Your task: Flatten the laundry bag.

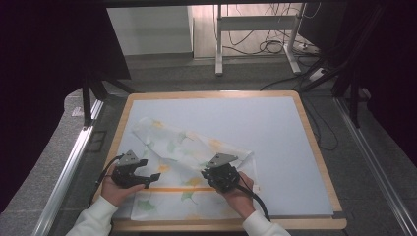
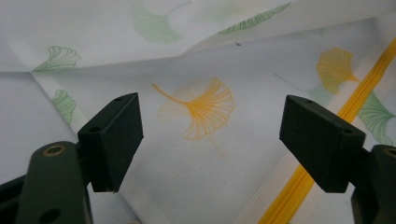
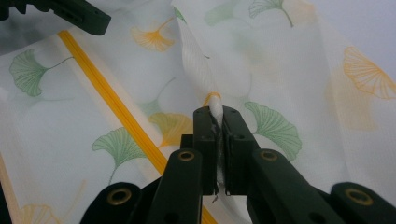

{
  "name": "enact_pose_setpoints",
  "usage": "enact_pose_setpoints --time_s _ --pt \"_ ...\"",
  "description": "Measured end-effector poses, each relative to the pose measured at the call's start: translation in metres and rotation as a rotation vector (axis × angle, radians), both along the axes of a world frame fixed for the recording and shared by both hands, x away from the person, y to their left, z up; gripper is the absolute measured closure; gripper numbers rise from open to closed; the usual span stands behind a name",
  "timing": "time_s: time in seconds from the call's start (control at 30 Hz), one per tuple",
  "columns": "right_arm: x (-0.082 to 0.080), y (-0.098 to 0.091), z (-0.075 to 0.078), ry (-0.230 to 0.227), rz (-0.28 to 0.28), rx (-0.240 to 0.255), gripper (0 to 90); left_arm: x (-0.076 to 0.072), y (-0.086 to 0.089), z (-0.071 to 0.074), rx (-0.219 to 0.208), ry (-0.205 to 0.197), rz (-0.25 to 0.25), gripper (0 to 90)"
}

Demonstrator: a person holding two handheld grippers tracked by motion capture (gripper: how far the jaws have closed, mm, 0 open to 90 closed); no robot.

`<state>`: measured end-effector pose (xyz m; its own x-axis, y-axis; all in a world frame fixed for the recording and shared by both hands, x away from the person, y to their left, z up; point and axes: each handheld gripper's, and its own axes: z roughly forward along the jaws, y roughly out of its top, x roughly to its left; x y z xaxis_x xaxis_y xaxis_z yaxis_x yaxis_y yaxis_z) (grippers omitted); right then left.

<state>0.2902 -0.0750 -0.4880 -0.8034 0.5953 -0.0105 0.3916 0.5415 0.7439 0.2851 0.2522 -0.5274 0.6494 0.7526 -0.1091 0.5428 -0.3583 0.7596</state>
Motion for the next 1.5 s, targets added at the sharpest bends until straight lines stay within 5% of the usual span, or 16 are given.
enact_pose_setpoints --time_s 1.5 --pt "0.023 -0.044 0.022 -0.051 -0.13 0.069 85.4 0.001 -0.001 -0.001 0.014 -0.002 -0.007 21.7"
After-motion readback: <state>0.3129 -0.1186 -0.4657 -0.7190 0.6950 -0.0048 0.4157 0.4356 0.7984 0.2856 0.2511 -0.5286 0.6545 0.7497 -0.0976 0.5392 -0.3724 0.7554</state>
